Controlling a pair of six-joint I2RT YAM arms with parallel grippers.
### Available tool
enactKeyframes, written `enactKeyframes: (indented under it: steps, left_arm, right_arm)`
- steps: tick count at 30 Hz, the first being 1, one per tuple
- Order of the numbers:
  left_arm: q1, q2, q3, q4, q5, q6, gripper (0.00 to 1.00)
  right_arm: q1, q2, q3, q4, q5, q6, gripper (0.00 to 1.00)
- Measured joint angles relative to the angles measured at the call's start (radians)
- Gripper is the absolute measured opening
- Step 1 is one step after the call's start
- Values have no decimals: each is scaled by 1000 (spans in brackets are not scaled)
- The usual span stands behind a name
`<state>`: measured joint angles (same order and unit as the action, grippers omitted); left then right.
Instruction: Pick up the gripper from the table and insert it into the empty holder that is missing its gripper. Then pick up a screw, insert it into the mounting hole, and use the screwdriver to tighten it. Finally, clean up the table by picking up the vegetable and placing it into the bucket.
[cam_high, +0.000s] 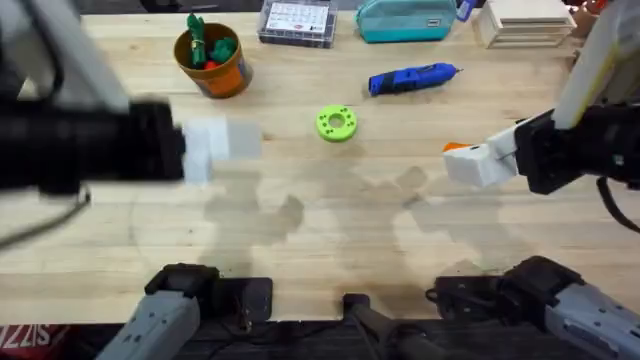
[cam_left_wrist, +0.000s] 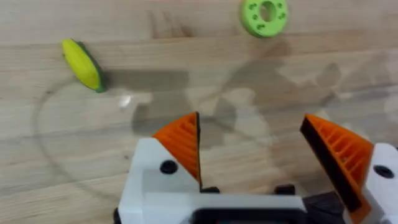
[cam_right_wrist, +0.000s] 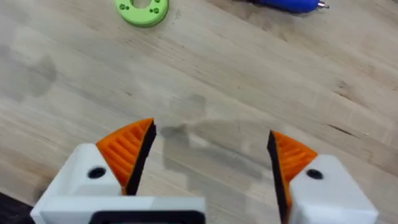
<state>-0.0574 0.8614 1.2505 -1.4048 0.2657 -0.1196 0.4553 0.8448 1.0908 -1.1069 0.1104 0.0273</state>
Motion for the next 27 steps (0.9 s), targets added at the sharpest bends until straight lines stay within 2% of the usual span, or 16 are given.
enactKeyframes:
  steps: [3, 7, 9, 12, 15, 20, 24, 27]
  left_arm:
    - [0, 117, 50, 17, -58, 7, 985]
    - [9, 248, 56, 17, -206, -28, 985]
    - [35, 316, 56, 18, -267, -56, 985]
    - [104, 433, 56, 32, -319, -87, 985]
    - [177, 530, 49, 93, -331, -101, 985]
    - [286, 655, -9, 226, -303, -115, 985]
    - [334, 729, -69, 316, -286, -121, 985]
    - [349, 765, -120, 380, -284, -122, 985]
  right_arm:
    - [0, 0, 0, 0, 0, 0, 993]
    - [0, 0, 0, 0, 0, 0, 993]
    - [0, 0, 0, 0, 0, 0, 994]
    - [0, 0, 0, 0, 0, 0, 993]
    - [0, 0, 0, 0, 0, 0, 993]
    - [0, 0, 0, 0, 0, 0, 994]
    - [0, 0, 0, 0, 0, 0, 994]
    - [0, 0, 0, 0, 0, 0, 994]
